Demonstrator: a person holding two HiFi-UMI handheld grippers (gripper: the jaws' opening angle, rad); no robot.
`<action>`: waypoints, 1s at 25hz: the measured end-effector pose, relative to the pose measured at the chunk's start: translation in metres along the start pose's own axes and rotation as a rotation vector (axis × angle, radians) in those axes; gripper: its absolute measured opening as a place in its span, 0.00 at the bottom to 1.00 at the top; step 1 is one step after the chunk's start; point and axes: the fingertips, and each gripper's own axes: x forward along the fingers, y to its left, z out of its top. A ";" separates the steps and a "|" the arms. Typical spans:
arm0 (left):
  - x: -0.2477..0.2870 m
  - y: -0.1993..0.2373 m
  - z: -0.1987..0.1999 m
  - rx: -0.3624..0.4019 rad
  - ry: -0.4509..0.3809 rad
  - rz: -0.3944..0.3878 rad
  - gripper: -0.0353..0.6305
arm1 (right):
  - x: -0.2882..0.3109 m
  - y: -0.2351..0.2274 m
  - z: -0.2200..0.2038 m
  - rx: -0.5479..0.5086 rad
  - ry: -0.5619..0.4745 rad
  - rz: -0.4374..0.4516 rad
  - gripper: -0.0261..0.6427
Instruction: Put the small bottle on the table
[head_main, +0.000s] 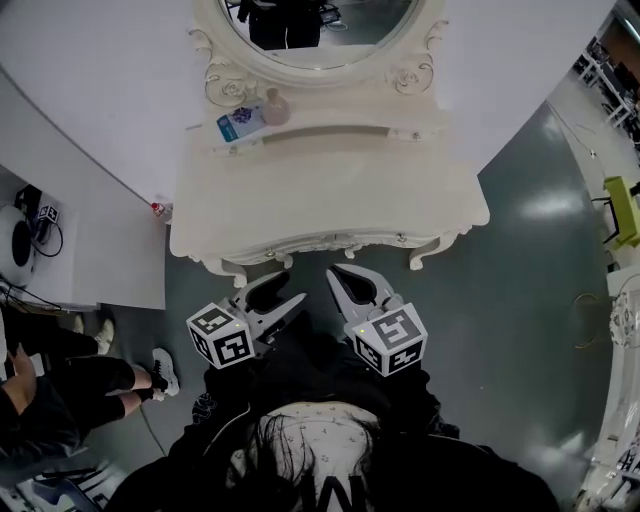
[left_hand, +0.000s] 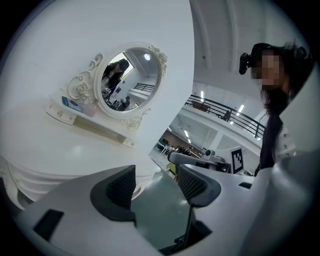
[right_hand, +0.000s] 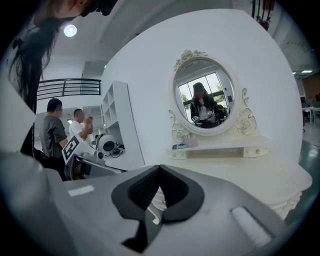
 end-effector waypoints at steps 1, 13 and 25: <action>-0.004 -0.003 -0.001 0.007 -0.001 0.007 0.45 | -0.002 0.005 0.000 0.003 -0.005 0.007 0.05; -0.039 -0.027 -0.012 0.075 0.012 0.002 0.37 | -0.014 0.046 -0.002 0.012 -0.040 0.021 0.05; -0.109 -0.046 -0.026 0.143 0.050 -0.029 0.29 | -0.020 0.114 -0.012 0.039 -0.045 -0.026 0.05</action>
